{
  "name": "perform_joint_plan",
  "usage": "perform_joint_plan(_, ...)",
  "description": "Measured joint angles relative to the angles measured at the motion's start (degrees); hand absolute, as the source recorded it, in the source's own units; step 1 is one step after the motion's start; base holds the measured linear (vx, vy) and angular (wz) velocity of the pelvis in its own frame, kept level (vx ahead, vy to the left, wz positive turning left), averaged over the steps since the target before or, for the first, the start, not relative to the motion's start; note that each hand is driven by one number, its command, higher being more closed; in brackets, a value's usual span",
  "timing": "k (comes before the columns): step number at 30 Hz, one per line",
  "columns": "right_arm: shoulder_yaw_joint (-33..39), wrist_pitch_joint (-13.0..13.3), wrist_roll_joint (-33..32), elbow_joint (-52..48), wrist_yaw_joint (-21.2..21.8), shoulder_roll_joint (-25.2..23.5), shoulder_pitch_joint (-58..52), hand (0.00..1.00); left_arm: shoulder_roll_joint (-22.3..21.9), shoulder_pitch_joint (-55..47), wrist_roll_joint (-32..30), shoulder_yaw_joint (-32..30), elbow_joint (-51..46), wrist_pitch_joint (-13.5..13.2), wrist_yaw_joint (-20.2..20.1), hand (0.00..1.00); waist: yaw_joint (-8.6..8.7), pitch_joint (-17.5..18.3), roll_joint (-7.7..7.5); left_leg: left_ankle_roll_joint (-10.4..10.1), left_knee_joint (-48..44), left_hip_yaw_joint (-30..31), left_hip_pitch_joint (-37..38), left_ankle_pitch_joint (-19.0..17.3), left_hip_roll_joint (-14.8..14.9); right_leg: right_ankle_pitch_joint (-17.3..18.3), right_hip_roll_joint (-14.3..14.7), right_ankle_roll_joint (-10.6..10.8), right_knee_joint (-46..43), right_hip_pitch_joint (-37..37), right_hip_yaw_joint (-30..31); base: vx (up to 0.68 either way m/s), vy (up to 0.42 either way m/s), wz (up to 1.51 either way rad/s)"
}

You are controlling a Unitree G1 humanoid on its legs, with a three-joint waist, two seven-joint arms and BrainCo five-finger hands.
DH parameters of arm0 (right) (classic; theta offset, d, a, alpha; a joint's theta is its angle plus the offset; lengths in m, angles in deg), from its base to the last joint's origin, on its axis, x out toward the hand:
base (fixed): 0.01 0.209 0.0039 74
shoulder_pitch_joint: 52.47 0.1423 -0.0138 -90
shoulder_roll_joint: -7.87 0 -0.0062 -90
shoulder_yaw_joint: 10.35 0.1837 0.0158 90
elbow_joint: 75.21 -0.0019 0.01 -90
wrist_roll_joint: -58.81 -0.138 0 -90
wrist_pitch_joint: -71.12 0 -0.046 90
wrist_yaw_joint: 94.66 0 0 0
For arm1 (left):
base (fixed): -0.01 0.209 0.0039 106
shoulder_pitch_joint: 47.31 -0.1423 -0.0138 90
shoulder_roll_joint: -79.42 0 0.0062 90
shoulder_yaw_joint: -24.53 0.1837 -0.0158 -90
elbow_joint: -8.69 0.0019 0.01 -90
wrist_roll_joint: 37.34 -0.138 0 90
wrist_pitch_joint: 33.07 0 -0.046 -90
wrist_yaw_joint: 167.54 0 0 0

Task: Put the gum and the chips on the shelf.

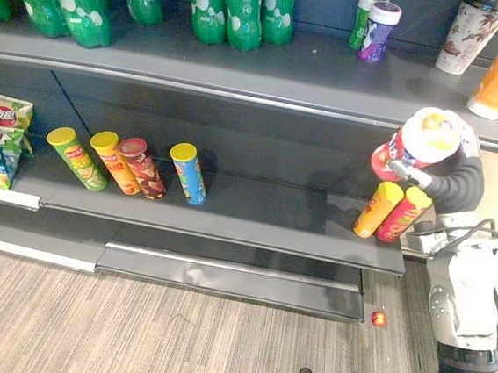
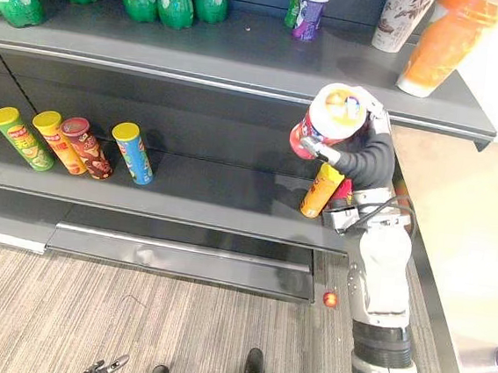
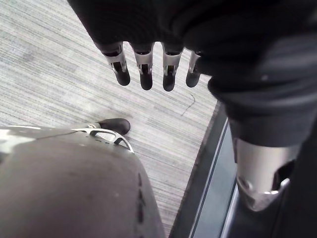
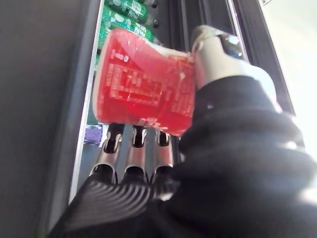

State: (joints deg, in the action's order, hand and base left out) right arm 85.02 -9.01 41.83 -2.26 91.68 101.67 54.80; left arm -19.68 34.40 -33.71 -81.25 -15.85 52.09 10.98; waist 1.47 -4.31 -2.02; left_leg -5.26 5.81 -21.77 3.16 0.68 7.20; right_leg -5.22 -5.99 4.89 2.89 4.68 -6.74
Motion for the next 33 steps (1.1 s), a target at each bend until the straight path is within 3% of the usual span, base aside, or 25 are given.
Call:
perform_joint_plan(8, -3.53, -1.73, -2.04, 5.97, -1.43, 3.99, 9.67, 1.00, 0.59, -0.11, 0.01, 2.06, -0.04, 0.05, -0.01, 0.00, -0.09, 0.29, -0.40, -0.17, 0.03, -0.96, 0.25, 0.44, 0.31, -0.85, 0.46, -0.32, 0.53, 0.04, 0.87, -0.02, -0.022, -0.05)
perform_joint_plan(17, -6.43, -4.97, -2.03, 21.51, -2.20, 8.54, 23.03, 1.00, 1.19, -0.37, 0.08, 4.15, -0.22, 0.10, -0.18, 0.00, -0.27, 0.36, -0.49, -0.14, 0.09, -0.27, -0.13, 1.14, 0.34, -0.96, 0.47, -0.28, 0.87, 0.01, 0.41, 0.00, -0.008, 0.02)
perform_joint_plan(25, -8.15, -6.89, -1.95, 33.58, -4.40, 8.59, 34.97, 1.00, 1.28, -0.28, 0.64, 4.32, -0.53, 0.49, -1.24, 0.00, -1.17, 0.36, -0.49, -0.16, 0.09, 1.24, -0.95, 1.73, 0.56, -1.39, 0.56, -0.53, 1.07, 0.00, -0.92, -0.01, -0.025, 0.09)
perform_joint_plan(33, -8.06, -8.48, -0.93, 41.00, -4.59, 8.47, 39.57, 1.00, 1.26, -0.23, 0.71, 4.32, -0.57, 0.51, -1.28, 0.00, -1.78, 0.34, -0.50, -0.18, 0.10, 1.89, -1.32, 1.93, 0.61, -1.38, 0.56, -0.53, 1.07, 0.00, -1.55, 0.00, -0.013, 0.04)
